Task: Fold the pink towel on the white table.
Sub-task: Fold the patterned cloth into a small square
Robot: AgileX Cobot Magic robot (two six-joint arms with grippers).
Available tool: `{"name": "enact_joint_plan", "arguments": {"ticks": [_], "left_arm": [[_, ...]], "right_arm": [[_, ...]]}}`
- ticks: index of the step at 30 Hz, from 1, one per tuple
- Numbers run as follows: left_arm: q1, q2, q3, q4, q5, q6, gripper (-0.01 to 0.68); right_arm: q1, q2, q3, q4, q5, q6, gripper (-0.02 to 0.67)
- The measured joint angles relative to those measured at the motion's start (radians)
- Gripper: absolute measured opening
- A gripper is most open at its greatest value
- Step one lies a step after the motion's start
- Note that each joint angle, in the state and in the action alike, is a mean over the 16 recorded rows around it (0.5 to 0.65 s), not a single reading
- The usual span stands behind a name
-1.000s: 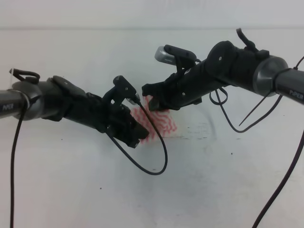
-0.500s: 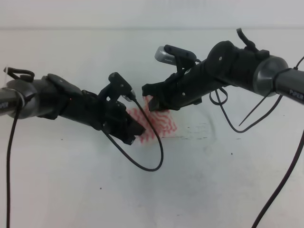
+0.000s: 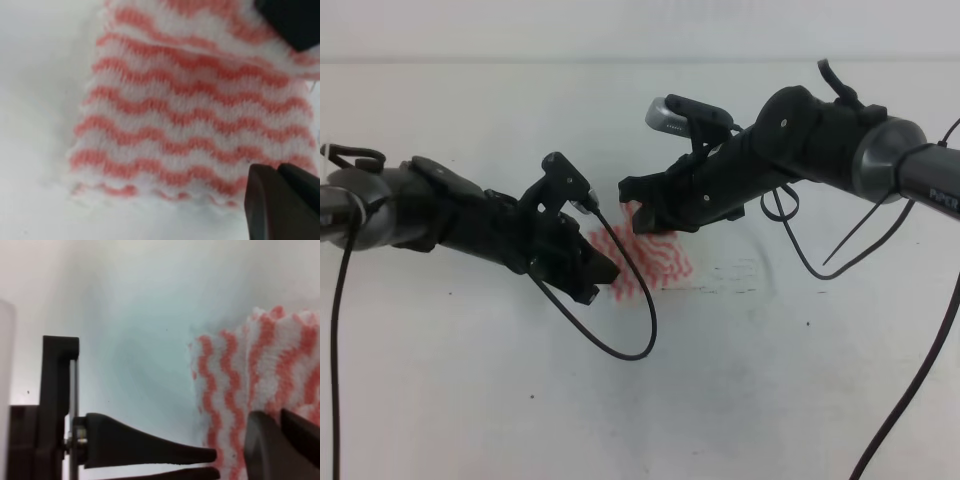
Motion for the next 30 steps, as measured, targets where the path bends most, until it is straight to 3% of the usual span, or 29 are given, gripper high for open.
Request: {"name": "enact_joint_plan", "arguments": {"ticks": [30], "left_arm": [[0.001,0.026,-0.001,-0.03,0.016,-0.003,0.0]], "right_arm": [[0.001,0.002,0.0,0.004,0.024,-0.001,-0.013]]}}
